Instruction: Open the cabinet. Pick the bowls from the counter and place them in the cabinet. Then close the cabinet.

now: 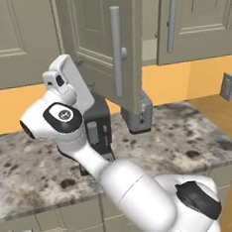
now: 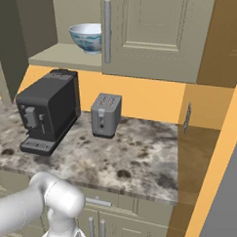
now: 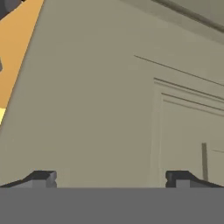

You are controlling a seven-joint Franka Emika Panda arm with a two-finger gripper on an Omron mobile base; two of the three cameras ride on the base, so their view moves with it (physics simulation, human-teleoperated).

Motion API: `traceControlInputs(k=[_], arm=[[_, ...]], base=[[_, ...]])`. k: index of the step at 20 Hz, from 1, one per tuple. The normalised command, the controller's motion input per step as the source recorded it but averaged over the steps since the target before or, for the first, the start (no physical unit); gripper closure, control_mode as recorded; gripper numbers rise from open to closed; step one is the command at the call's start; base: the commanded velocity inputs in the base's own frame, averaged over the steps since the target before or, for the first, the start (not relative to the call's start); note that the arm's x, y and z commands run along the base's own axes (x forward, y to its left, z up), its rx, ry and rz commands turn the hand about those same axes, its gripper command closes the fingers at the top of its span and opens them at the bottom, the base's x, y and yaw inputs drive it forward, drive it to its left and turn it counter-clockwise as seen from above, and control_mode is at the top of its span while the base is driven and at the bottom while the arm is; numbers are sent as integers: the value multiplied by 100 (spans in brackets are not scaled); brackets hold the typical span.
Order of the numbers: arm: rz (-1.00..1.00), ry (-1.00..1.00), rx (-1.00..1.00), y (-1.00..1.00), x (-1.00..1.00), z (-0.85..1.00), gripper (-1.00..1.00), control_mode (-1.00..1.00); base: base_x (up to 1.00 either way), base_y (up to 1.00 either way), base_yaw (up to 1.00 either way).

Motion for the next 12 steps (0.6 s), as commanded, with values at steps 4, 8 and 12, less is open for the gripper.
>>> traceControlInputs(k=[4,8,12], arm=[[0,0,0,-41,38,18,-100,-100],[0,0,0,-43,35,22,-100,-100],[0,0,0,-43,38,18,-100,-100]], base=[[0,0,0],[0,0,0],[0,0,0]])
